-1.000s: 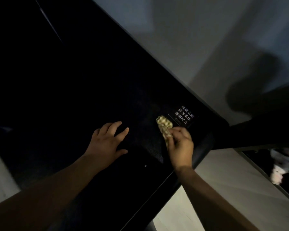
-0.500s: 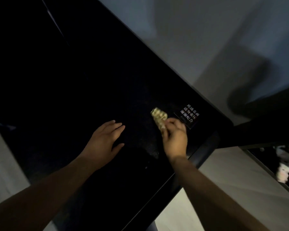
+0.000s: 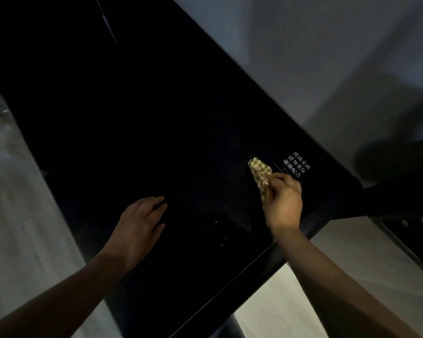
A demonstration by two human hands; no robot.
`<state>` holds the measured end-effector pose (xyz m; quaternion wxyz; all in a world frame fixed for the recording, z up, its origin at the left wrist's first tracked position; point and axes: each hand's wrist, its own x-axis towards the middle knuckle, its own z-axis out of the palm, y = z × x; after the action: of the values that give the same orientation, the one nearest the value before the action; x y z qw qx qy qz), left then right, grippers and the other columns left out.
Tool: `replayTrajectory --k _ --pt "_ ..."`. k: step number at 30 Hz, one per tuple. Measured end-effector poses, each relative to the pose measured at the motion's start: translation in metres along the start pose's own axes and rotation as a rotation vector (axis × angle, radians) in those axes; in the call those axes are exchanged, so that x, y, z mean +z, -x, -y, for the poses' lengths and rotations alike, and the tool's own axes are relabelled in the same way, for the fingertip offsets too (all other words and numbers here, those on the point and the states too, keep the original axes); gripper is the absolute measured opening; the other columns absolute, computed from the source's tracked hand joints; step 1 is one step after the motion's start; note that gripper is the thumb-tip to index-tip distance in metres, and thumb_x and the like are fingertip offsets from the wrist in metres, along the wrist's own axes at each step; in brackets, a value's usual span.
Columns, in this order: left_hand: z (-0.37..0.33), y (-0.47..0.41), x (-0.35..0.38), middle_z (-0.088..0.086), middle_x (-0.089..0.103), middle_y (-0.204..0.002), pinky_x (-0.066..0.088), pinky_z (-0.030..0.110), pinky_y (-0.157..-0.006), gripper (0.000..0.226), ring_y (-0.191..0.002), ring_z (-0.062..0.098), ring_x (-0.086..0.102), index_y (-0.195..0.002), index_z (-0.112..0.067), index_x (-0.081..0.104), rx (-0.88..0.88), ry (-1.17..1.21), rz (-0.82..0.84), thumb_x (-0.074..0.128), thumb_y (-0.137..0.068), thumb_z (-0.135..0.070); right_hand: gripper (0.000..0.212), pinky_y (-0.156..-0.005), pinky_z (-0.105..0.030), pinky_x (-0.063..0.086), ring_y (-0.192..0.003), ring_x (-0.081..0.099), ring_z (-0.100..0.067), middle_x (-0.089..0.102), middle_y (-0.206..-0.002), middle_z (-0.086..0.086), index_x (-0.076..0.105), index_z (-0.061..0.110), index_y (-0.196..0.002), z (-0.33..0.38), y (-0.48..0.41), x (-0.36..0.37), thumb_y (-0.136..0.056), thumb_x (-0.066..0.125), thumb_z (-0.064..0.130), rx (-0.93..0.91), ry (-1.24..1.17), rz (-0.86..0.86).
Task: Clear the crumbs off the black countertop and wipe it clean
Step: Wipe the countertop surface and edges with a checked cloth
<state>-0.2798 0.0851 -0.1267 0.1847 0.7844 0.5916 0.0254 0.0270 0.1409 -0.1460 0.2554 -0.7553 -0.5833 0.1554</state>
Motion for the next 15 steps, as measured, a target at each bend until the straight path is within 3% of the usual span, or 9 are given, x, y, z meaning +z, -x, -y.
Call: replayTrajectory --k 3,6,11,13,15 --pt "-0.004 0.008 -0.001 0.01 0.053 -0.134 0.044 0.046 -0.1 0.053 -0.122 0.03 0.05 -0.125 -0.007 0.059 -0.042 -0.017 0.027 0.039 -0.089 -0.039 0.031 -0.089 -0.022 0.036 -0.105 0.053 -0.031 0.063 -0.115 -0.009 0.072 0.01 -0.109 0.0 0.009 0.008 -0.081 0.066 -0.001 -0.004 0.016 0.013" --pt "-0.005 0.014 -0.001 0.009 0.053 -0.135 0.044 0.046 -0.1 0.055 -0.122 0.03 0.05 -0.126 -0.008 0.059 -0.076 -0.023 0.02 0.035 -0.089 -0.041 0.038 -0.085 -0.021 0.036 -0.095 0.055 -0.03 0.065 -0.107 -0.01 0.073 0.01 -0.102 0.02 0.051 0.023 -0.07 0.069 -0.009 -0.108 -0.058 0.039" --pt "0.003 0.024 -0.001 0.009 0.055 -0.132 0.045 0.046 -0.099 0.057 -0.12 0.031 0.052 -0.124 -0.007 0.06 -0.115 -0.027 0.012 0.034 -0.088 -0.042 0.033 -0.088 -0.001 0.026 -0.102 0.051 -0.013 0.061 -0.112 0.001 0.071 0.016 -0.11 0.052 0.109 0.039 -0.081 0.064 0.003 -0.131 -0.202 0.333" --pt "0.011 0.029 -0.003 0.01 0.056 -0.131 0.046 0.046 -0.098 0.056 -0.119 0.031 0.053 -0.123 -0.007 0.061 -0.115 -0.026 0.014 0.035 -0.087 -0.041 0.032 -0.086 -0.003 0.027 -0.098 0.054 -0.017 0.063 -0.108 0.0 0.073 0.015 -0.105 0.051 0.101 0.034 -0.079 0.065 0.0 -0.107 -0.209 0.285" --pt "0.021 0.037 -0.006 0.009 0.056 -0.131 0.045 0.045 -0.099 0.056 -0.119 0.03 0.053 -0.123 -0.007 0.061 -0.108 -0.026 0.02 0.035 -0.088 -0.042 0.031 -0.084 -0.004 0.027 -0.097 0.054 -0.02 0.063 -0.106 -0.002 0.074 0.014 -0.101 0.047 0.085 0.028 -0.077 0.066 -0.004 -0.046 -0.204 0.125"
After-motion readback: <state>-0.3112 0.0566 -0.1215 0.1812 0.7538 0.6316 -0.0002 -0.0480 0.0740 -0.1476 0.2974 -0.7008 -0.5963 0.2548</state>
